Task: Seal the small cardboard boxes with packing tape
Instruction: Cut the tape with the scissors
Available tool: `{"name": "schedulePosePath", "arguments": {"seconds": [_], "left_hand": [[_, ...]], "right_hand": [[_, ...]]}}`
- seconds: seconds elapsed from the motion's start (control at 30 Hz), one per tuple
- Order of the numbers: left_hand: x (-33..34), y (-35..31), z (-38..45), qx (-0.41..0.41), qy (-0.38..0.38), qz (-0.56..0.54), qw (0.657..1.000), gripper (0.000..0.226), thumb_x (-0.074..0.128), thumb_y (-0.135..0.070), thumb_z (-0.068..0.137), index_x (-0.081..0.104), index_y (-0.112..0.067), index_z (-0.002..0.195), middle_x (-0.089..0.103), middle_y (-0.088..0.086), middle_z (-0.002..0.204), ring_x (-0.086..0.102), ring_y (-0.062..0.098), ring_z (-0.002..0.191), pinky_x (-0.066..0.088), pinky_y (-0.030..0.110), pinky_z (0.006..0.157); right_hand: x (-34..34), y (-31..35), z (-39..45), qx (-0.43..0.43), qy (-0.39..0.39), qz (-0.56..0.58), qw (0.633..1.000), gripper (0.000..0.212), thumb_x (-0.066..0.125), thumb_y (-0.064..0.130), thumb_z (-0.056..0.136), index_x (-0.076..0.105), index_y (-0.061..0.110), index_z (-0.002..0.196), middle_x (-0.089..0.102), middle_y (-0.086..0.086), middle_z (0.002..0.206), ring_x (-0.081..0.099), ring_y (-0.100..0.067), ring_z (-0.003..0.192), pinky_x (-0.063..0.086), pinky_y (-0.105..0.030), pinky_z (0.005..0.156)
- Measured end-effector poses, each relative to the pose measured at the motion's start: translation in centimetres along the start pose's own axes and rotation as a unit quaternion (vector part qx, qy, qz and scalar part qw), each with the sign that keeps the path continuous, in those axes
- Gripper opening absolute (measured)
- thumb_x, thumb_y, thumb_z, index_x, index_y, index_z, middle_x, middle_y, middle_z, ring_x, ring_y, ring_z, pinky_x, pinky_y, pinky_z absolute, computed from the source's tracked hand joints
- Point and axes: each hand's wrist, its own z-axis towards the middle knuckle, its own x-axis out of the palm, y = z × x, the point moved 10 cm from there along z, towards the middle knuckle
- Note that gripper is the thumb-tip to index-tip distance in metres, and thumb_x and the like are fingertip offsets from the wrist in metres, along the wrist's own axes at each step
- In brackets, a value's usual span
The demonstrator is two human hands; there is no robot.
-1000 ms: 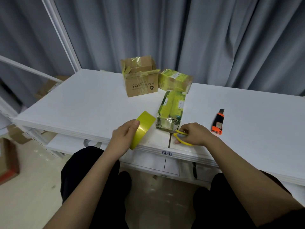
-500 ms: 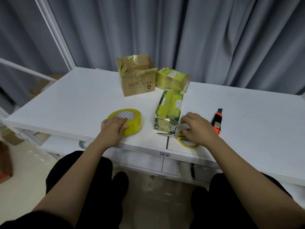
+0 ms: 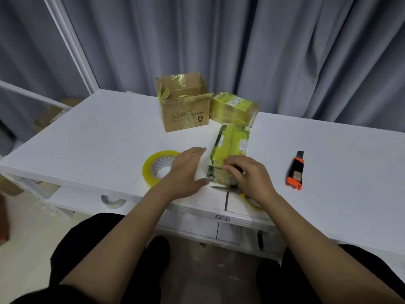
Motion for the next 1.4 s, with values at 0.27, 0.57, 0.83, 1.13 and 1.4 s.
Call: {"name": "schedulePosePath", "arguments": {"seconds": [0.27, 0.57, 0.83, 1.13, 1.4], "left_hand": [[2.8, -2.6, 4.9, 0.146, 0.053, -0.056, 0.986, 0.069, 0.074, -0.022, 0.081, 0.043, -0.012, 0.141, 0.038, 0.004, 0.149, 0.027, 0.013, 0.139, 0.023, 0.028, 0.115], [4.5, -1.0, 5.5, 0.162, 0.092, -0.035, 0.982, 0.077, 0.073, -0.039, 0.078, 0.036, -0.027, 0.144, 0.025, -0.012, 0.152, 0.018, 0.009, 0.143, 0.016, 0.021, 0.114], [5.6, -0.4, 5.5, 0.132, 0.164, -0.061, 0.976, 0.078, 0.060, 0.000, 0.086, 0.020, -0.023, 0.149, 0.010, -0.010, 0.156, -0.003, 0.007, 0.144, 0.001, 0.006, 0.107], [6.5, 0.7, 5.6, 0.031, 0.226, -0.251, 0.941, 0.058, 0.047, -0.022, 0.099, 0.020, -0.037, 0.148, 0.005, -0.024, 0.154, -0.005, -0.015, 0.137, 0.009, 0.010, 0.106], [6.3, -0.6, 5.5, 0.145, 0.096, 0.007, 0.985, 0.075, 0.045, -0.049, 0.088, 0.010, -0.025, 0.149, 0.005, -0.015, 0.154, -0.001, 0.005, 0.145, 0.014, 0.023, 0.115]], "right_hand": [[-0.8, 0.5, 0.9, -0.072, 0.012, -0.018, 0.997, 0.011, 0.066, 0.015, 0.088, 0.075, 0.014, 0.093, 0.073, 0.005, 0.099, 0.068, -0.013, 0.092, 0.053, -0.027, 0.075], [1.7, 3.3, -3.0, -0.351, 0.005, -0.208, 0.913, 0.017, 0.059, 0.007, 0.090, 0.075, 0.002, 0.091, 0.073, -0.008, 0.098, 0.070, -0.027, 0.093, 0.056, -0.035, 0.078], [2.5, 1.1, -4.4, -0.324, 0.108, -0.281, 0.897, 0.021, 0.060, 0.018, 0.091, 0.073, 0.010, 0.105, 0.065, -0.003, 0.124, 0.055, -0.028, 0.123, 0.045, -0.041, 0.102], [1.8, -4.2, 0.1, 0.067, 0.091, -0.071, 0.991, 0.062, 0.052, 0.042, 0.093, 0.039, 0.010, 0.144, 0.037, -0.001, 0.150, 0.027, -0.014, 0.141, 0.018, -0.025, 0.117], [2.5, -2.6, 0.4, -0.084, 0.054, -0.243, 0.965, 0.059, 0.075, 0.031, 0.077, 0.061, -0.008, 0.120, 0.061, -0.020, 0.126, 0.056, -0.037, 0.119, 0.057, -0.039, 0.072]]}}
